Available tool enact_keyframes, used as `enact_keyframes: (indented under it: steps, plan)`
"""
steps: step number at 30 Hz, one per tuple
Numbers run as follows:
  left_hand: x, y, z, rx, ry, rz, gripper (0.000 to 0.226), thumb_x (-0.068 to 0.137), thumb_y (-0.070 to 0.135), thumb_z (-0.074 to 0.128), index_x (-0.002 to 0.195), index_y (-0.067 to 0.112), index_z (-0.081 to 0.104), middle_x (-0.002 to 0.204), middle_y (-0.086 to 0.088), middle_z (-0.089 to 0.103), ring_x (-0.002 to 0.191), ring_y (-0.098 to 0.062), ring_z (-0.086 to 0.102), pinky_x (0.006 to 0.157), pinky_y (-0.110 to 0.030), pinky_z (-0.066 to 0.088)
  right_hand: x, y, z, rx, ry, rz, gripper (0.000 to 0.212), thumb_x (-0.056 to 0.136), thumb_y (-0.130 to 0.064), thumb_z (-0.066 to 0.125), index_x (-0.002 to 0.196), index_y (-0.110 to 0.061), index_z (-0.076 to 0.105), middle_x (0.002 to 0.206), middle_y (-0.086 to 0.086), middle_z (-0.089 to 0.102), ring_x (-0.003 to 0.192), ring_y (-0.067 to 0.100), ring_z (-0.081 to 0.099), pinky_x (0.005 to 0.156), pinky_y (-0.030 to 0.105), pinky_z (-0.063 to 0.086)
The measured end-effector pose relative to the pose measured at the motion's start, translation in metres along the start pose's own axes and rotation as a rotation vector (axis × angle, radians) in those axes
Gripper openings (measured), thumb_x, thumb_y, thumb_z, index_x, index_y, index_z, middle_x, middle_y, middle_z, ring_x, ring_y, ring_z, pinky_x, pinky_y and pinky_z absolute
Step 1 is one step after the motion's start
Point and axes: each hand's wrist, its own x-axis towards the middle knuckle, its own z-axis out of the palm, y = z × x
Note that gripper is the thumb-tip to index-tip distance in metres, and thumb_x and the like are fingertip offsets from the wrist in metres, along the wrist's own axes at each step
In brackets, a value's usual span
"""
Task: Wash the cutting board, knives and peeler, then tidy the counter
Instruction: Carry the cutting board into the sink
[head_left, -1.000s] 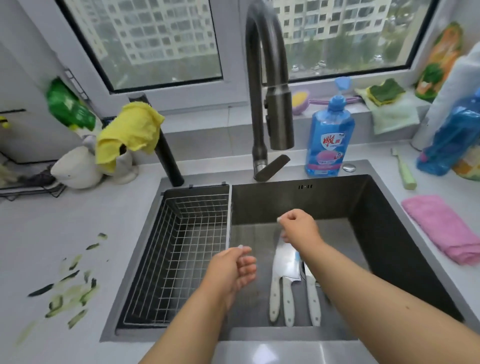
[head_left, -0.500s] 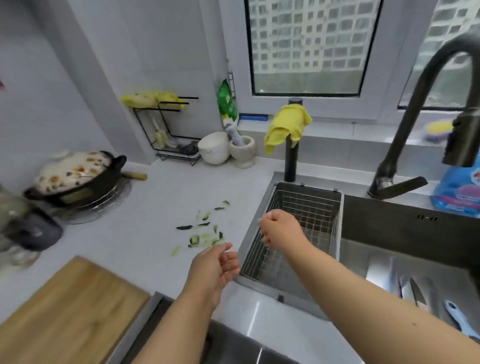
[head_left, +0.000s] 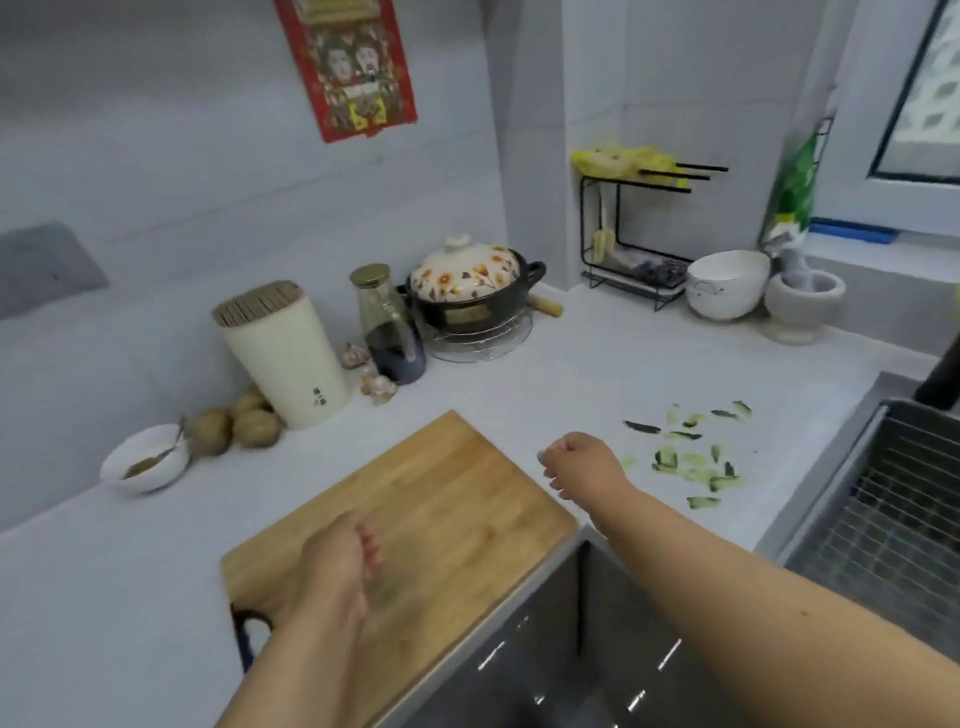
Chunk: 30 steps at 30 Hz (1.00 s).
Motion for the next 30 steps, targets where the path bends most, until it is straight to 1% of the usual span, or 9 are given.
enact_keyframes:
  steps: [3, 5, 10, 14, 16, 21, 25, 28, 30]
  plan:
    - [0.023, 0.004, -0.048, 0.029, 0.121, 0.028, 0.017, 0.097, 0.013, 0.048, 0.082, 0.009, 0.055, 0.078, -0.008, 0.052, 0.065, -0.02, 0.048, 0.065, -0.032, 0.043, 0.022, 0.001, 0.031, -0.15, 0.025, -0.001, 0.035, 0.087, -0.019, 0.057, 0.061, -0.017, 0.032, 0.06, 0.001, 0.04, 0.055, 0.017, 0.038, 0.055, 0.027, 0.03]
    - [0.032, 0.004, -0.073, 0.012, 0.197, -0.011, 0.01, 0.096, 0.014, 0.049, 0.099, 0.009, 0.057, 0.098, -0.009, 0.059, 0.083, -0.024, 0.054, 0.08, -0.032, 0.042, 0.033, 0.003, 0.046, -0.261, 0.037, 0.024, 0.03, 0.089, -0.027, 0.055, 0.068, -0.014, 0.04, 0.063, 0.0, 0.043, 0.057, 0.016, 0.041, 0.055, 0.028, 0.031]
    - [0.09, -0.022, -0.128, 0.056, 0.263, -0.195, 0.065, 0.07, 0.04, 0.052, 0.124, 0.004, 0.056, 0.13, -0.012, 0.056, 0.114, -0.03, 0.053, 0.104, -0.038, 0.04, 0.051, 0.012, 0.066, -0.447, -0.024, 0.109, 0.049, 0.094, -0.049, 0.045, 0.116, -0.006, 0.053, 0.114, 0.009, 0.059, 0.103, 0.03, 0.057, 0.08, 0.033, 0.04]
    - [0.077, -0.014, -0.125, 0.016, 0.209, -0.254, 0.039, 0.097, 0.02, 0.047, 0.128, -0.003, 0.053, 0.13, -0.02, 0.056, 0.12, -0.039, 0.054, 0.098, -0.044, 0.044, 0.058, 0.016, 0.075, -0.542, -0.002, 0.15, 0.06, 0.096, -0.053, 0.038, 0.131, -0.006, 0.048, 0.13, 0.014, 0.055, 0.115, 0.032, 0.053, 0.089, 0.035, 0.039]
    - [0.075, -0.012, -0.121, 0.007, 0.223, -0.27, 0.044, 0.099, 0.024, 0.041, 0.134, -0.002, 0.048, 0.138, -0.017, 0.051, 0.125, -0.036, 0.049, 0.105, -0.041, 0.04, 0.061, 0.016, 0.077, -0.56, -0.001, 0.191, 0.062, 0.097, -0.053, 0.035, 0.135, -0.005, 0.046, 0.136, 0.015, 0.051, 0.121, 0.033, 0.049, 0.099, 0.037, 0.037]
    - [0.092, -0.017, -0.122, -0.026, 0.246, -0.305, 0.05, 0.088, 0.036, 0.041, 0.128, 0.009, 0.056, 0.129, -0.004, 0.056, 0.111, -0.026, 0.053, 0.101, -0.033, 0.038, 0.071, 0.01, 0.078, -0.399, 0.003, 0.262, 0.062, 0.097, -0.053, 0.036, 0.139, -0.008, 0.045, 0.145, 0.015, 0.044, 0.131, 0.035, 0.041, 0.111, 0.043, 0.032]
    - [0.079, -0.005, -0.116, -0.062, 0.207, -0.301, 0.04, 0.094, 0.025, 0.039, 0.125, 0.012, 0.059, 0.131, -0.004, 0.057, 0.114, -0.024, 0.055, 0.101, -0.03, 0.038, 0.075, 0.009, 0.077, -0.265, -0.016, 0.319, 0.064, 0.094, -0.055, 0.04, 0.14, -0.01, 0.044, 0.147, 0.013, 0.041, 0.133, 0.034, 0.04, 0.113, 0.046, 0.03]
    - [0.082, -0.002, -0.115, -0.052, 0.195, -0.245, 0.024, 0.095, 0.02, 0.037, 0.093, 0.016, 0.06, 0.101, -0.002, 0.063, 0.078, -0.017, 0.055, 0.103, -0.033, 0.039, 0.071, 0.01, 0.072, -0.076, -0.021, 0.377, 0.071, 0.086, -0.063, 0.046, 0.139, -0.015, 0.045, 0.145, 0.008, 0.044, 0.128, 0.032, 0.044, 0.109, 0.047, 0.035]
    - [0.083, 0.005, -0.109, -0.043, 0.187, -0.223, 0.024, 0.096, 0.018, 0.035, 0.083, 0.017, 0.055, 0.083, -0.001, 0.057, 0.069, -0.014, 0.049, 0.096, -0.031, 0.042, 0.065, 0.011, 0.067, -0.067, -0.004, 0.387, 0.079, 0.079, -0.07, 0.045, 0.137, -0.017, 0.047, 0.142, 0.008, 0.046, 0.126, 0.032, 0.046, 0.108, 0.048, 0.037]
